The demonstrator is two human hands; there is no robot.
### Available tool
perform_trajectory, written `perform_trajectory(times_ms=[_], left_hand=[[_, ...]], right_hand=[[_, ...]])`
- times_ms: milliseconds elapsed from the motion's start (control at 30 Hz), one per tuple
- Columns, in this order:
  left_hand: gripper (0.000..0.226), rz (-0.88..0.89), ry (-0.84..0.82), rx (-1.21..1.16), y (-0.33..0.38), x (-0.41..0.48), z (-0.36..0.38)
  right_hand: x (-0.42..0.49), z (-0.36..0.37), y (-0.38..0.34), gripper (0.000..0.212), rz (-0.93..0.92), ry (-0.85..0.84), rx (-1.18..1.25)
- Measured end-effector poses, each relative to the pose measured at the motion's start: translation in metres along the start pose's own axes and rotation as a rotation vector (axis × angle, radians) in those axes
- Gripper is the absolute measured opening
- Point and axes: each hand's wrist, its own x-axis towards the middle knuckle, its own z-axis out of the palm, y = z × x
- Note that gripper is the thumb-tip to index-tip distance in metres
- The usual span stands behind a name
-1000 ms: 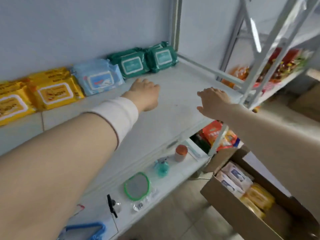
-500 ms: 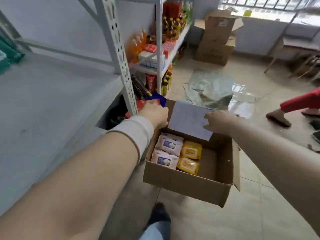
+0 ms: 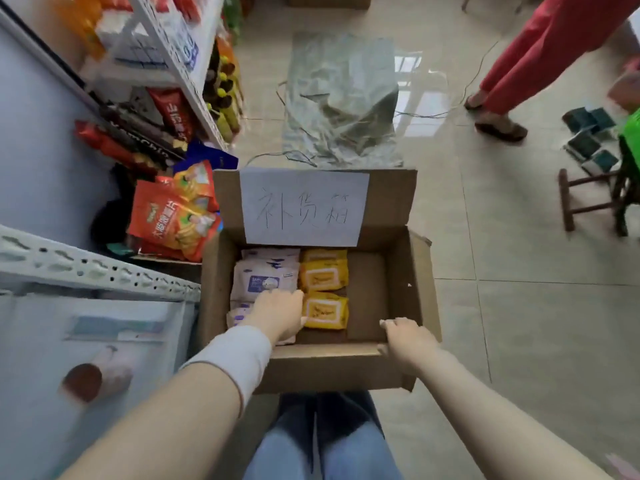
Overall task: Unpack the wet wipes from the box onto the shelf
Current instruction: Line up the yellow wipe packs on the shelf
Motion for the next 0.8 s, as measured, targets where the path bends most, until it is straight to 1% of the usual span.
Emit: perform_trajectory(times_ms=[67, 133, 267, 333, 400, 467, 500, 567, 667, 733, 800], left_hand=[[0.044, -0.016, -0.054, -0.021, 0.003, 0.025, 0.016], [0.046, -0.022, -0.075, -0.039, 0.004, 0.054, 0.03], [0.046, -0.004, 0.001, -0.13, 0.002, 0.141, 0.065], [0.045, -0.012, 0.036, -0.12, -0.001, 0.192, 0.08], [0.047, -0.036, 0.066, -0.054, -0.006, 0.242, 0.09], [0.044, -0.082, 0.039, -0.056, -0.011, 0.282, 0.098], [0.044, -0.085, 0.005, -0.011, -0.013, 0.298, 0.103], [0.045, -0.101, -0.016, 0.077, -0.018, 0.321, 0.111], [0.043, -0.093, -0.011, 0.147, -0.024, 0.331, 0.111], [0.046, -0.063, -0.042, 0.159, -0.025, 0.335, 0.107], [0.049, -0.026, -0.096, 0.135, -0.027, 0.341, 0.1]], right_hand=[[0.023, 0.013, 0.005, 0.054, -0.009, -0.053, 0.047], [0.048, 0.025, 0.006, 0.055, -0.021, -0.074, 0.088], [0.127, 0.061, 0.003, 0.055, -0.019, -0.089, 0.231], [0.172, 0.081, 0.002, 0.055, 0.025, -0.101, 0.345], [0.214, 0.1, 0.0, 0.056, 0.107, -0.131, 0.467], [0.25, 0.121, -0.005, 0.059, 0.175, -0.174, 0.606], [0.264, 0.13, -0.009, 0.063, 0.195, -0.179, 0.698], [0.283, 0.147, -0.018, 0.07, 0.245, -0.145, 0.927], [0.294, 0.159, -0.026, 0.068, 0.373, -0.079, 1.146], [0.297, 0.16, -0.027, 0.063, 0.423, -0.105, 1.245], [0.296, 0.157, -0.025, 0.06, 0.397, -0.169, 1.306]])
